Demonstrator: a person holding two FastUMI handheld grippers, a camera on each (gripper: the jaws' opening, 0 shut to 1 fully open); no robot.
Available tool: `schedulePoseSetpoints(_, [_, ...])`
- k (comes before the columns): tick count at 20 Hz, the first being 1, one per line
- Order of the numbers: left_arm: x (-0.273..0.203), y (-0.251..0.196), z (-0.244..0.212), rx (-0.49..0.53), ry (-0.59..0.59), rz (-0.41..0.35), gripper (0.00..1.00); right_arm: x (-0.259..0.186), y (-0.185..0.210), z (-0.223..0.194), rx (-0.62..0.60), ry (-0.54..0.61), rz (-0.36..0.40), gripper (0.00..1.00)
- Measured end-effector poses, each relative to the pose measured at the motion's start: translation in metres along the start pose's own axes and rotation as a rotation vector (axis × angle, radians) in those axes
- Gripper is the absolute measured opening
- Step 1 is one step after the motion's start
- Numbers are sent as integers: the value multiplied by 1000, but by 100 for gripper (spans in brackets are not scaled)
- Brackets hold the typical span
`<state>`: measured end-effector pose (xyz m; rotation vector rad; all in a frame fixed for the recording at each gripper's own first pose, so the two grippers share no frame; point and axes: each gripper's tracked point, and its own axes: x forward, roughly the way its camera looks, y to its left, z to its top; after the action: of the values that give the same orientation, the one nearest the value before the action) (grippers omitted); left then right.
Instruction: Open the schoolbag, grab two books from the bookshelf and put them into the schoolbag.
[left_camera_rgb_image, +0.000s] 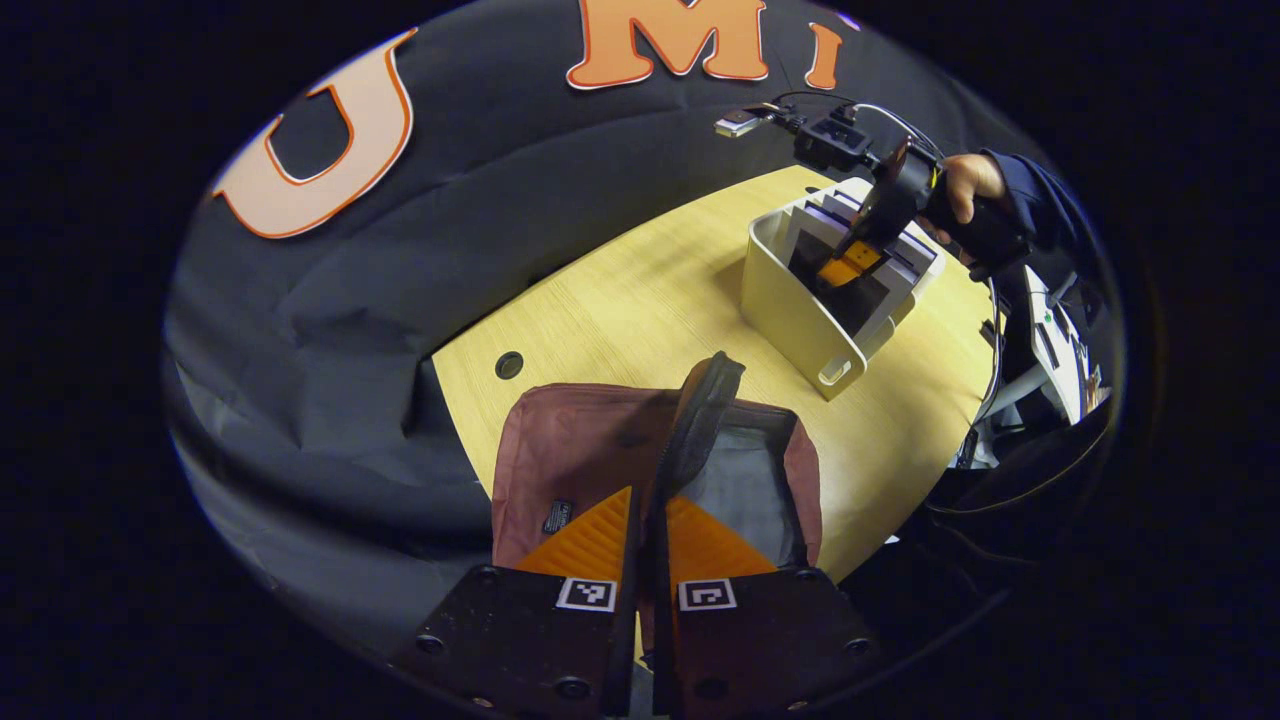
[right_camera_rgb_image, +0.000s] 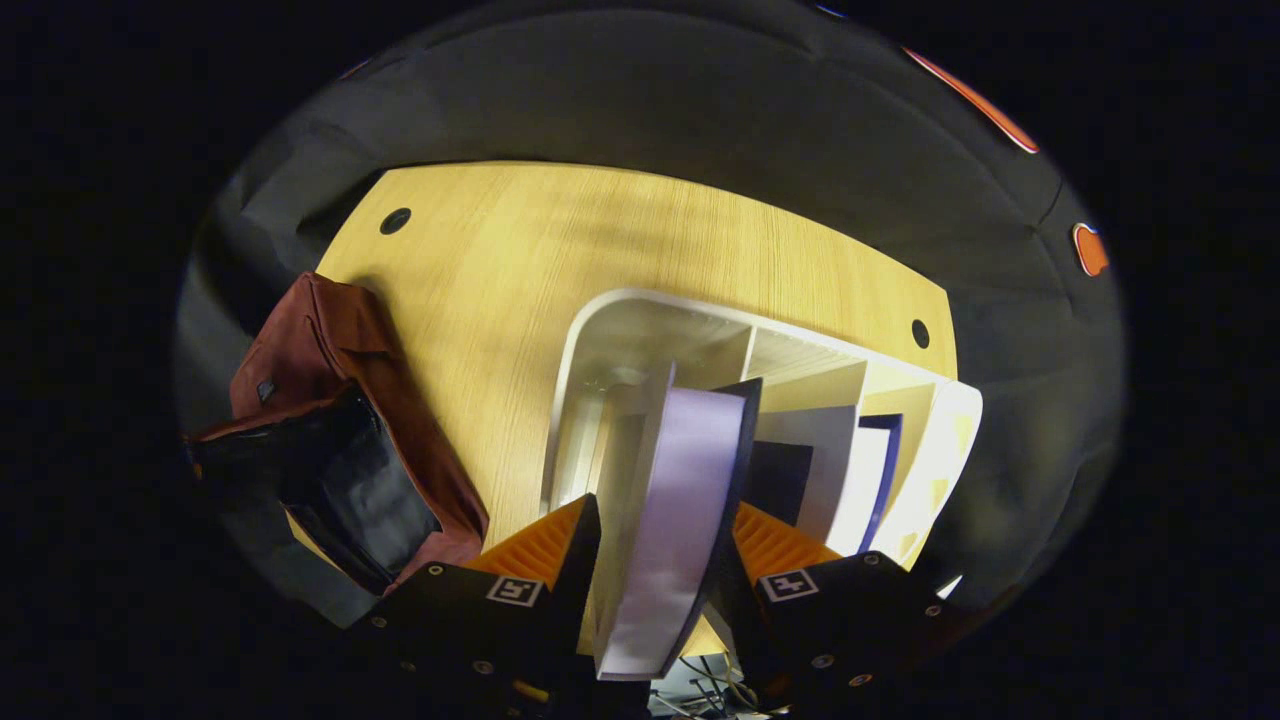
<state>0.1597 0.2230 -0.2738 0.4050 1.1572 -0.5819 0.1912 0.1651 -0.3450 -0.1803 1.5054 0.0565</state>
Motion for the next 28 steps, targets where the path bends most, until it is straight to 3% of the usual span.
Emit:
schedulePoseSetpoints(1, [1,-1,-4,-7,11,-11,4,5,5,-4,21,20,21,57])
schedulePoseSetpoints(5, [8,-1,-9,-29,29,-38,1,8,12,-4,47,40,56,45])
schedulePoseSetpoints(6, [10,-1,-10,-35,34,-46,1,7,13,-3,42,40,60,35])
schedulePoseSetpoints(7, [12,-3,-11,-40,41,-55,1,7,14,-5,43,45,61,43])
schedulePoseSetpoints(13, [16,-3,-10,-46,54,-81,1,-26,10,-8,53,10,140,40])
schedulePoseSetpoints(22, [12,1,-7,-50,57,-75,1,-127,-28,-5,133,-179,237,40])
schedulePoseSetpoints(28, [13,2,-7,-52,60,-67,1,-204,-4,-16,133,-329,380,40])
